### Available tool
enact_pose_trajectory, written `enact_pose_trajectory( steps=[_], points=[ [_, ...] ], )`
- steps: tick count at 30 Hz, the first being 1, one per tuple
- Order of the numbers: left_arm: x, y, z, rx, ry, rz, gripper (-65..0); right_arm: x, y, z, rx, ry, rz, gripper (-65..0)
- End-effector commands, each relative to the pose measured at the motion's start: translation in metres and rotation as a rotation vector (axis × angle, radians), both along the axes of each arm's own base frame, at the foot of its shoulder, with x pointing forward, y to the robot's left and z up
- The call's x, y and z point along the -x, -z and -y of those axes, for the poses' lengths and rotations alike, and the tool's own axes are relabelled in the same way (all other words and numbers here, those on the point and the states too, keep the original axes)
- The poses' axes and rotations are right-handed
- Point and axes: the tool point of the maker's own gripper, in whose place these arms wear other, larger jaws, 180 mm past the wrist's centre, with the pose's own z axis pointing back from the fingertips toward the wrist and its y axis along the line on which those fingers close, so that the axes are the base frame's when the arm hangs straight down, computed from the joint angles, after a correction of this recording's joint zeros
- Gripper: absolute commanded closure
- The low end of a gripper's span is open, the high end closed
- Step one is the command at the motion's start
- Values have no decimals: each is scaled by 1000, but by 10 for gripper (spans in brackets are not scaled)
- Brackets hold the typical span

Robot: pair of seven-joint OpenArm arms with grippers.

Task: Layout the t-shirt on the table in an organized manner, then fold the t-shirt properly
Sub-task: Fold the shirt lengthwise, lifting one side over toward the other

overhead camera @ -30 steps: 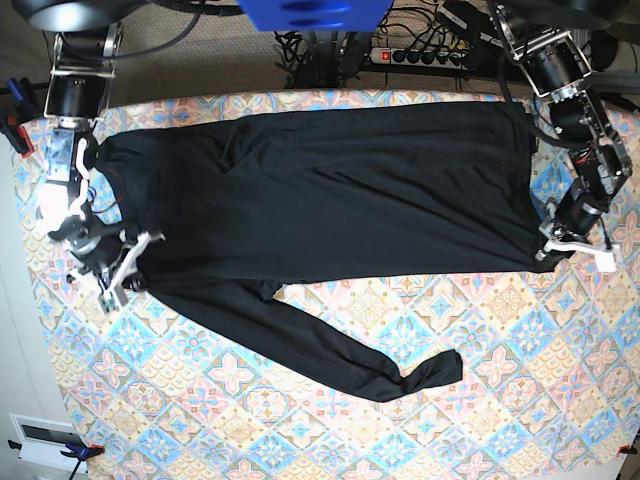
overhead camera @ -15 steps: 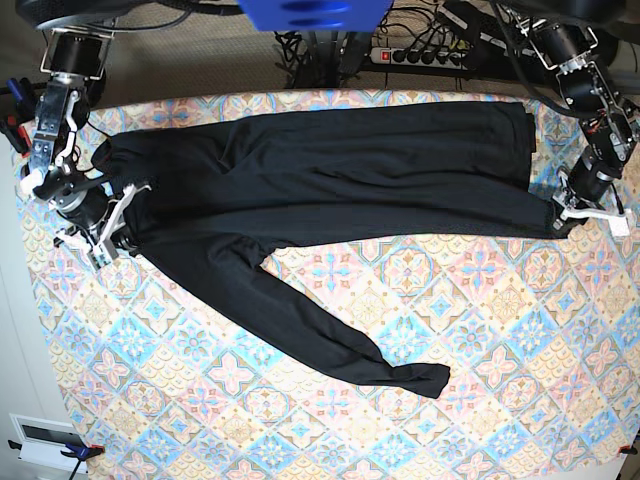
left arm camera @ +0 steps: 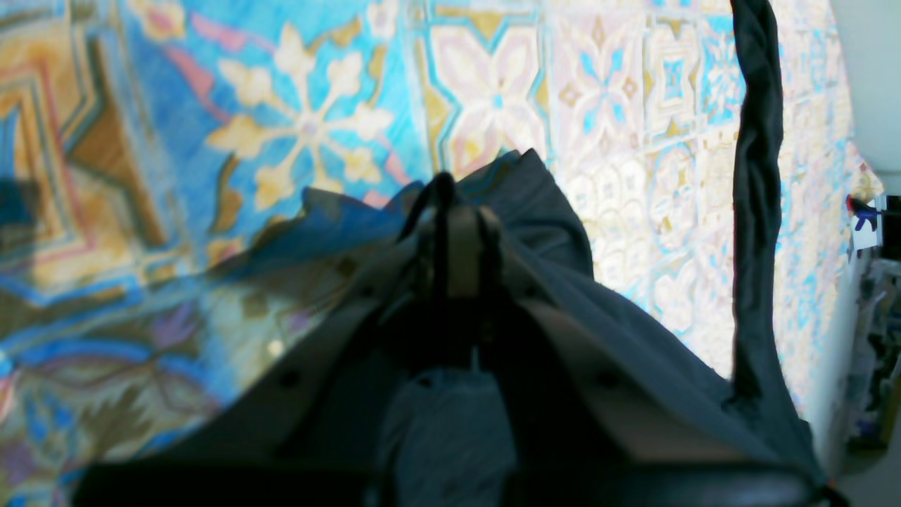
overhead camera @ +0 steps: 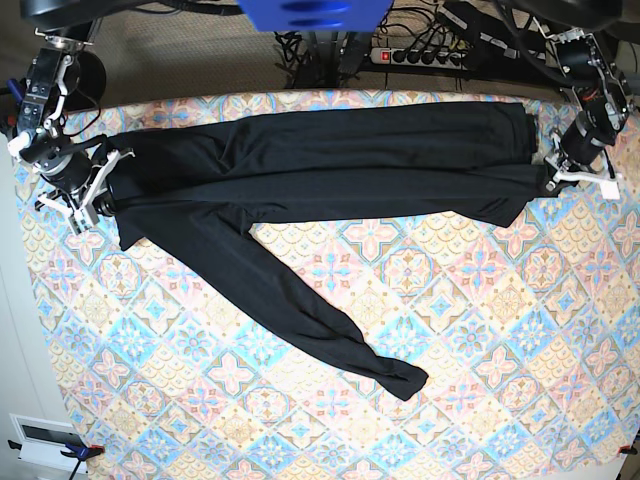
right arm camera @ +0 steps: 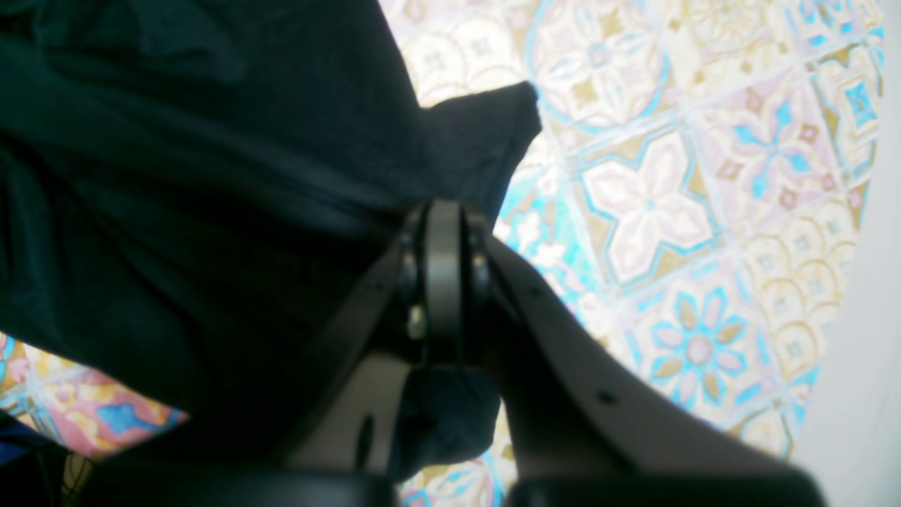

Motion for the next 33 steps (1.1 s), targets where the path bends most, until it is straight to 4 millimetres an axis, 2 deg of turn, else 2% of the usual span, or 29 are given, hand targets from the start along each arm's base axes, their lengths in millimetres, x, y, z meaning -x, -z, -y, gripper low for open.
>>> enact_pose_trajectory(
  steps=[1, 4, 8, 10, 15, 19, 24, 27, 29, 33],
  points=[
    [-6, -15, -9, -34, 7, 40, 0, -7, -16, 5, 18, -7, 47, 0],
    [-4, -13, -7, -28, 12, 32, 0, -6, -15, 4, 17, -9, 43, 0],
    [0, -1, 15, 1, 98, -33, 0, -4, -12, 6, 16, -3, 34, 0],
    [3, 3, 20, 10, 117, -51, 0, -4, -11, 6, 17, -4, 32, 0],
    [14, 10, 18, -1, 116, -86, 0, 5, -1, 11, 45, 9, -36, 0],
    [21, 18, 9, -76, 125, -141, 0, 7, 1, 12, 52, 12, -48, 0],
    [33, 21, 6, -86, 162, -202, -39, 13, 8, 30, 173, 29, -91, 0],
    [32, 19, 7, -71, 172, -203, -74, 12, 10, 24, 171, 12, -97, -1],
    [32, 17, 5, -74, 172, -200, -106, 12, 14, 14, 169, -21, -106, -26],
    [24, 4, 2, -102, 174, -164, -175, 11, 16, 6, 168, -45, -109, -134]
  ],
)
